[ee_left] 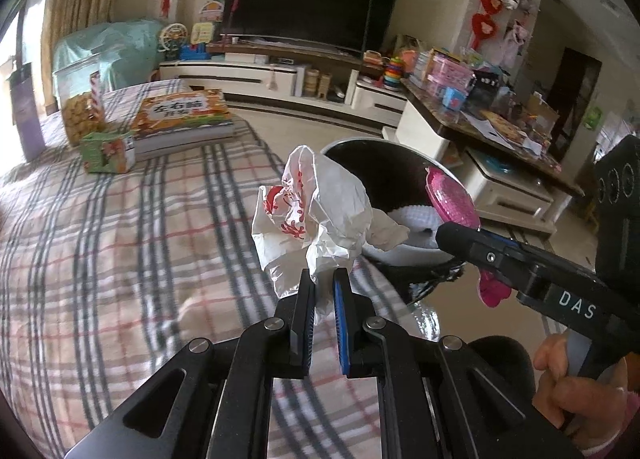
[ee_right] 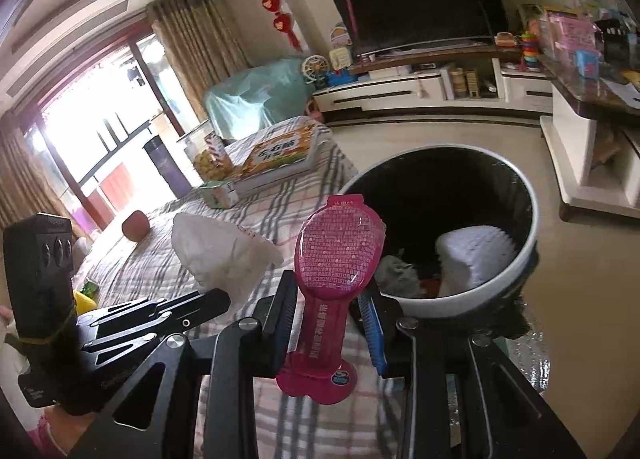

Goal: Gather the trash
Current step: 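Carry the white bag and pink hairbrush over the bin with both tools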

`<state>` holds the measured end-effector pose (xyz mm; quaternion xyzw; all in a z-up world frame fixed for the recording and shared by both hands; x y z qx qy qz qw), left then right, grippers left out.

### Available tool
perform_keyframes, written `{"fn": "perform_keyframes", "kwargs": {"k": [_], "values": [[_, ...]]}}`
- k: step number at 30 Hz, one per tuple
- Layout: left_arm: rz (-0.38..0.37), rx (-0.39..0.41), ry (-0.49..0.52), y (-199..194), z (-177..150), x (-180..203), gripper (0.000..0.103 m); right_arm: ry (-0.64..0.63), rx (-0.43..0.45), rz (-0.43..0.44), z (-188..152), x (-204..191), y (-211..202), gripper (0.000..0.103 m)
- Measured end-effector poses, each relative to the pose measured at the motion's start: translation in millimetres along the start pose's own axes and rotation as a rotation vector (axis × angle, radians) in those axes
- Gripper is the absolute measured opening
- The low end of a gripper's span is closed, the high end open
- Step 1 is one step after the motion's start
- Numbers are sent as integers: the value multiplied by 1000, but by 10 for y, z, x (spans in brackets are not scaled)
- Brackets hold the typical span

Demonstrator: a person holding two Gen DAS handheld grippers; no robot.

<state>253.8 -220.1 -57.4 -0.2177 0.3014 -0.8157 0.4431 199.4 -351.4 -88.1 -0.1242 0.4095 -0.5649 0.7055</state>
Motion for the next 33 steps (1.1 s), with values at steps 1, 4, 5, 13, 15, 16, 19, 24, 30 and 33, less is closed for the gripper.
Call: {"fn": "perform_keyframes", "kwargs": {"k": [1,4,5,13,15,16,19,24,30,33], "values": [[-2,-1,5,27,21,19,8,3,2,-1,16,23,-6,32],[-10,-6,19,87,72,69,8,13,12,-9,59,97,-41,32],[-11,-6,21,94,69,110,8,15,13,-11,68,116,-48,32],[-26,-14,42,198,158,270,8,35,24,-28,149,250,-88,31],[-28,-14,47,224,186,293,8,40,26,-31,169,278,-97,31],[-29,-14,50,238,203,306,8,42,27,-32,181,289,-99,31],[-32,-15,56,280,249,331,8,44,31,-37,209,323,-106,31],[-34,-19,67,342,299,387,8,51,36,-44,243,371,-106,31],[-36,-21,75,400,359,435,8,50,40,-56,293,405,-108,31],[-36,-20,79,425,401,455,8,49,43,-61,328,425,-105,31]]}}
Point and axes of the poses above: each gripper's, at about its wrist camera, not at the fingertips, and y roughly the way its jaws point, x to its right, z to its top, the point moved 10 cm from there along y, roughly the way its jaws point, and after that the axes turned 8 degrees about y, right-handed, at the moved point
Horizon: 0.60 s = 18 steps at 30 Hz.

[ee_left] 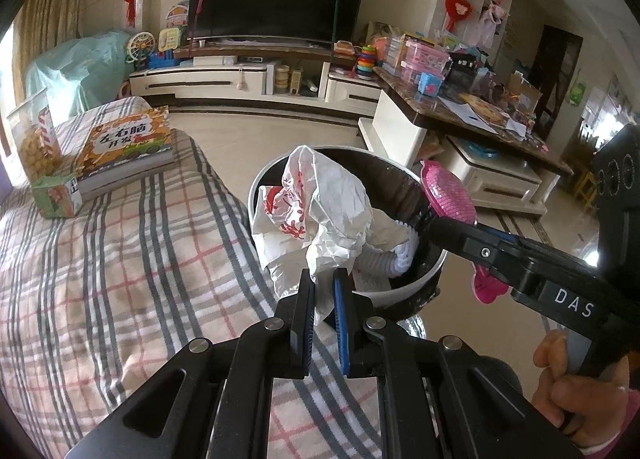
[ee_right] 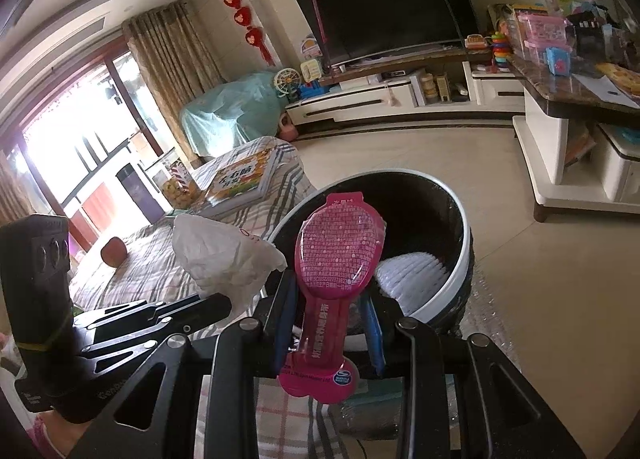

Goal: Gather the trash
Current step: 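Carry the white bag and pink hairbrush over the bin with both tools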

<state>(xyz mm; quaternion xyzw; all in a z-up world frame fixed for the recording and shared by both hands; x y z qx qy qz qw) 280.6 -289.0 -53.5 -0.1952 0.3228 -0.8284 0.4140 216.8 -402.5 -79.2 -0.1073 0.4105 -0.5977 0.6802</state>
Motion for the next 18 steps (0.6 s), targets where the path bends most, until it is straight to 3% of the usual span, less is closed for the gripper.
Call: {"fn": "perform_keyframes", "kwargs": {"k": [18], "values": [[-18,-25,10,259,194,41,8,-8,-25,-31,158,136,205,31]]}}
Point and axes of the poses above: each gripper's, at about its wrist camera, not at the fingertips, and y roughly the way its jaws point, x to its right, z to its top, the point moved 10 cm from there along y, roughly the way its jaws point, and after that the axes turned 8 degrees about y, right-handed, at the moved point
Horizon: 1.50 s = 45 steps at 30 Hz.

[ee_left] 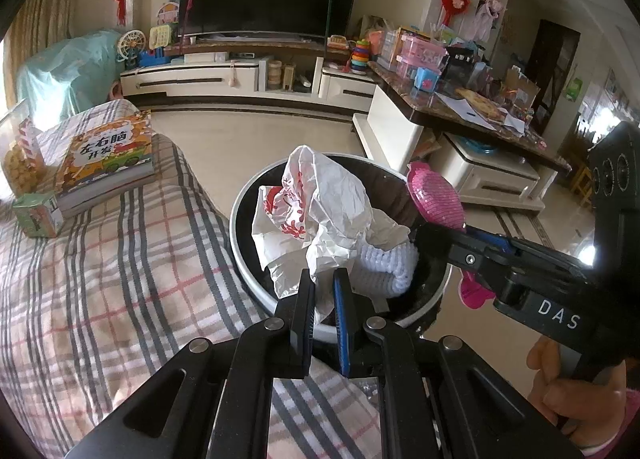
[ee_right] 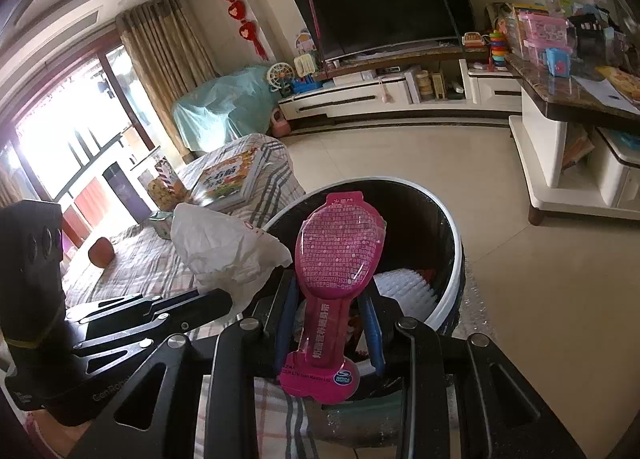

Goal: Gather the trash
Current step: 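Carry the white bag and pink hairbrush over the bin with both tools, then open both tools to drop the bag and hairbrush into the bin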

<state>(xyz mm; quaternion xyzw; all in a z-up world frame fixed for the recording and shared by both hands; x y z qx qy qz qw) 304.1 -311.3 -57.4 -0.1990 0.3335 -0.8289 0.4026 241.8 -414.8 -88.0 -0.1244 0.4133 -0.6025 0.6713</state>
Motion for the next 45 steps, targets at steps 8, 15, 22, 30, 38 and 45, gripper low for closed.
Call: {"fn": "perform_keyframes", "kwargs": {"k": [8,15,22,30,38,45], "values": [[-6,-15,-4,136,98,10,8,-1,-12,-5,67,58,82,31],[-7,-23,-12,221,138,20,8,-1,-11,-11,102,63,131,31],[-1,-31,-11,263,160,13,8,0,-22,-16,121,83,195,31],[-3,-46,-16,321,183,28,8,1,-43,-26,100,121,269,31],[-2,-57,-18,367,198,48,8,4,-46,-35,116,149,287,31],[1,-66,-15,402,216,63,8,6,-51,-43,117,177,311,31]]}}
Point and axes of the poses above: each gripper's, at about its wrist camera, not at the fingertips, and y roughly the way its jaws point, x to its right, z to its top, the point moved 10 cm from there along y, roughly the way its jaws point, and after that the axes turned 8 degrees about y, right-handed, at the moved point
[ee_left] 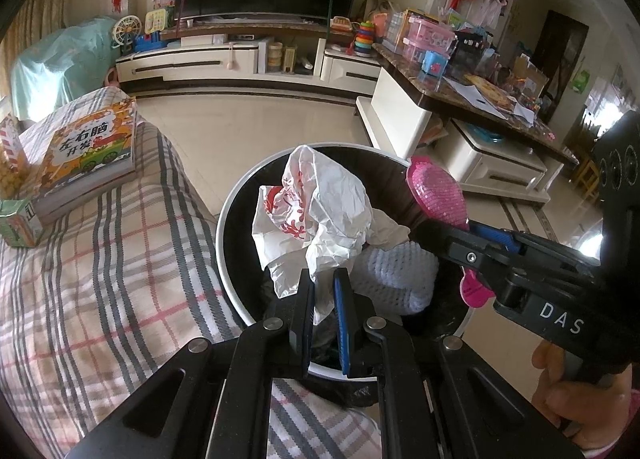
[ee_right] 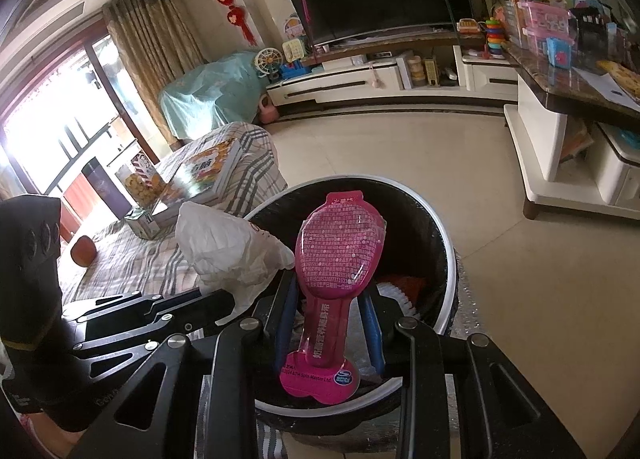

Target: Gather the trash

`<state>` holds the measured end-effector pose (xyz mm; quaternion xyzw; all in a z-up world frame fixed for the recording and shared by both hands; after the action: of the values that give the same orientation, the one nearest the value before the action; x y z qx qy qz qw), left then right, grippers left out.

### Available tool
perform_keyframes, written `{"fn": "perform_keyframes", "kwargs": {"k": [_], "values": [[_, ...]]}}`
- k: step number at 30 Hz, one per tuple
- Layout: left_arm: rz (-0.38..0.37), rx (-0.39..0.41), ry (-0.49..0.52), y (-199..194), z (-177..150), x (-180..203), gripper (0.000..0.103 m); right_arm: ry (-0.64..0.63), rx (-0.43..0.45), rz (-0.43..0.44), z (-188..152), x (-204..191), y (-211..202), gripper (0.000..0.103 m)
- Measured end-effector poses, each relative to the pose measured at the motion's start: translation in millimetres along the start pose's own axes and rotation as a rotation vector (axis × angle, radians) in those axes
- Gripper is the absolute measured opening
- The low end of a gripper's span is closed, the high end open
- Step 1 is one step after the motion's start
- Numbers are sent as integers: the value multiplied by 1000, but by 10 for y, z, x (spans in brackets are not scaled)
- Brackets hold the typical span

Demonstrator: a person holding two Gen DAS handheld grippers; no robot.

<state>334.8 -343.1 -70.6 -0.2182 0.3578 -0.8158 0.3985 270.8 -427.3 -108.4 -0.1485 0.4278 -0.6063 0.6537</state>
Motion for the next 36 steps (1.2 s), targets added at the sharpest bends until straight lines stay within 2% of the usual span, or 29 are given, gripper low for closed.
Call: {"fn": "perform_keyframes", "kwargs": {"k": [28,32,36], "values": [[1,-17,-4,24,41,-9,9,1,-26,-17,-2,1,65,31],[9,-6,-4,-29,39,-13,23,2,-26,-19,18,1,43,37],[36,17,8,-166,5,-33,32,9,-2,-24,45,2,-47,63]]}}
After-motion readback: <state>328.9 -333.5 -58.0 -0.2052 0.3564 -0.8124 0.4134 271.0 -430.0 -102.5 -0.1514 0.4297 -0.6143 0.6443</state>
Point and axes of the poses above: each gripper's, at about its wrist camera, not at the fingertips, and y roughly the way its jaws point, x to its right, z to its top, the point moved 10 cm from there along y, roughly the way its jaws point, and after that the axes turned 8 degrees about y, right-handed, at the moved point
